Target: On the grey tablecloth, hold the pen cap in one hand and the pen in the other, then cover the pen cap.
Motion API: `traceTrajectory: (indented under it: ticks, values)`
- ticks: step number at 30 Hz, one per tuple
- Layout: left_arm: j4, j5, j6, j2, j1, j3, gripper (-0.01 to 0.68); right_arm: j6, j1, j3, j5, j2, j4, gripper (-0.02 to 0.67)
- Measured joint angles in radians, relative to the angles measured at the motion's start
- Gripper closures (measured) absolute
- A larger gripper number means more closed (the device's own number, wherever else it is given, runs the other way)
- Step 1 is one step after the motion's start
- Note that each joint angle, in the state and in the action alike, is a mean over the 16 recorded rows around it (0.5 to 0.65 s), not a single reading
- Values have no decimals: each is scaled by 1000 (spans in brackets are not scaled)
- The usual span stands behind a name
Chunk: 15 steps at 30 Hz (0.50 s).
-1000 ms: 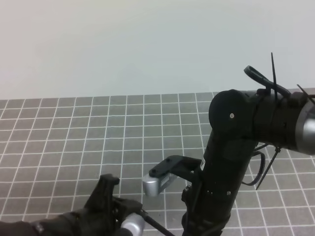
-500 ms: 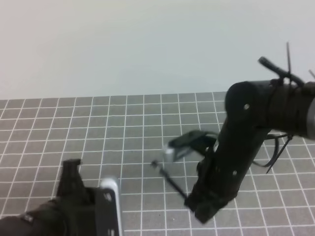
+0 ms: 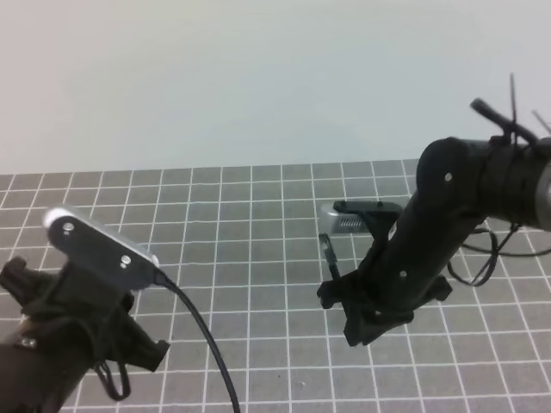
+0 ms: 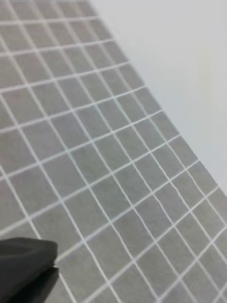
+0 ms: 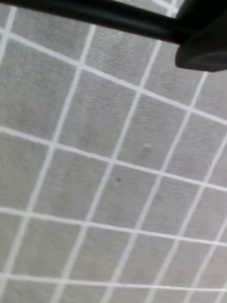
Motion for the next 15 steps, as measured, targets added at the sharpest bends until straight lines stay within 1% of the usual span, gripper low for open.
traceTrajectory:
  ticks: [4, 7, 15]
  values:
    - [-1, -9, -116, 0, 0, -2, 672, 64, -2, 0, -32, 34, -1, 578]
    - [-1, -3, -176, 0, 0, -2, 672, 98, -2, 0, -52, 61, -1, 578]
    - [-1, 12, -234, 0, 0, -2, 672, 137, -2, 0, -98, 110, 10, 578]
